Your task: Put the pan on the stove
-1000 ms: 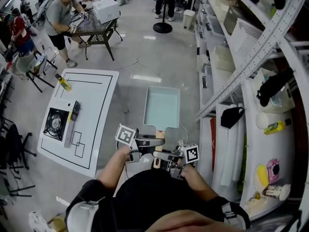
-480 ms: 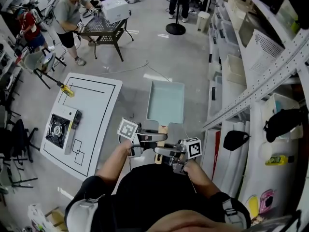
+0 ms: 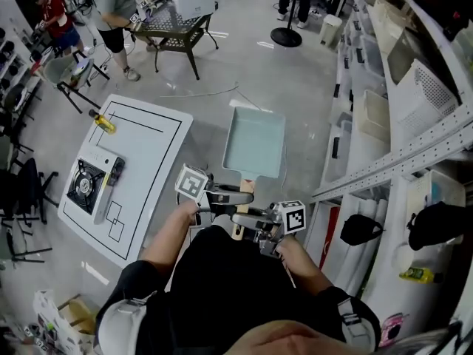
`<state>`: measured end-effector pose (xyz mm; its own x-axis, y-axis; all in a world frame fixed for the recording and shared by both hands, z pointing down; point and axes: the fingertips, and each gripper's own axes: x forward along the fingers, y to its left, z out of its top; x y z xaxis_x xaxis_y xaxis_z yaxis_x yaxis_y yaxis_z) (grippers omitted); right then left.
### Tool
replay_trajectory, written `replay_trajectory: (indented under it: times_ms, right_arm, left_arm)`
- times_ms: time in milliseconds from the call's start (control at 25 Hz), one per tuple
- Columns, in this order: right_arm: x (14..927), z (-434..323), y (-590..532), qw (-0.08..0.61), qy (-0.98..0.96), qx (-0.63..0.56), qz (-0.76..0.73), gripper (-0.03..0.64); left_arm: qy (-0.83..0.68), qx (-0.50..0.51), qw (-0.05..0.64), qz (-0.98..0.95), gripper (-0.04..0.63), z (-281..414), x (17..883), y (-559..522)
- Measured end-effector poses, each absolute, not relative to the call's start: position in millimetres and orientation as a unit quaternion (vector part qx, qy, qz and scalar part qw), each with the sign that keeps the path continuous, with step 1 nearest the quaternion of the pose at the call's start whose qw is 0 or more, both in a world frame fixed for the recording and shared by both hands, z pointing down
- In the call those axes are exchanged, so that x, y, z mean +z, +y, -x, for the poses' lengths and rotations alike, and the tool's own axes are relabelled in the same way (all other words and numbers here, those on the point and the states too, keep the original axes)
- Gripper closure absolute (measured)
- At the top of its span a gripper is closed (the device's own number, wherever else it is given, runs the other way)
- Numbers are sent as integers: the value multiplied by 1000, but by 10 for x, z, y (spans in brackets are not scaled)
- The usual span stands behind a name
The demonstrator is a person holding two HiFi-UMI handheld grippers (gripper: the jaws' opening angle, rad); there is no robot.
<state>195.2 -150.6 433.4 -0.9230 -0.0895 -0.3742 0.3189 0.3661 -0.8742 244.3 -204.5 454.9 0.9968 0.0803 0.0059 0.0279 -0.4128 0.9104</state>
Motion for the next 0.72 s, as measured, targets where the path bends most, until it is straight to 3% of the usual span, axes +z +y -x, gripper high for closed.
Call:
replay_trajectory:
  times_ms: [280,720]
  right_arm:
    - [4391,-1632,-1816,144,806,-563,-115,459]
    - [4424,-489,-1921,23,774,-574,-266,460]
  left_arm:
    - [-6,-21,531,-847,367,-2077,4531,-2398]
    - [-168,-153,499,-836,367,-660,4479,-2632]
